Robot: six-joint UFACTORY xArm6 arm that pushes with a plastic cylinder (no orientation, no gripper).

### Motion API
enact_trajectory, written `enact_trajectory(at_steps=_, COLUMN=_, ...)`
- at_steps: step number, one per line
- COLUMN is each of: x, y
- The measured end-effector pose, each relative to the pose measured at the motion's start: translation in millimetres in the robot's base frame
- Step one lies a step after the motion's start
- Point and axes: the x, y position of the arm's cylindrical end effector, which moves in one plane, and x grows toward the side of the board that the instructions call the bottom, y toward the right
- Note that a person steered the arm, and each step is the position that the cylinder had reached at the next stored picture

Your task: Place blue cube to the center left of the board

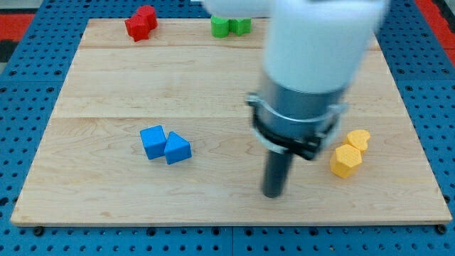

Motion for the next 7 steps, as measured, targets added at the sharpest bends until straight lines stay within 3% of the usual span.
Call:
enact_trajectory(at_steps=1, x=-27.6, y=-20.8)
enact_trajectory(at_steps=3, x=-31.9, y=-100.7)
enact_trajectory(at_steps=5, x=-73.4, y=-171.8)
enact_trajectory(at_steps=7, x=-62.2, y=-207.9)
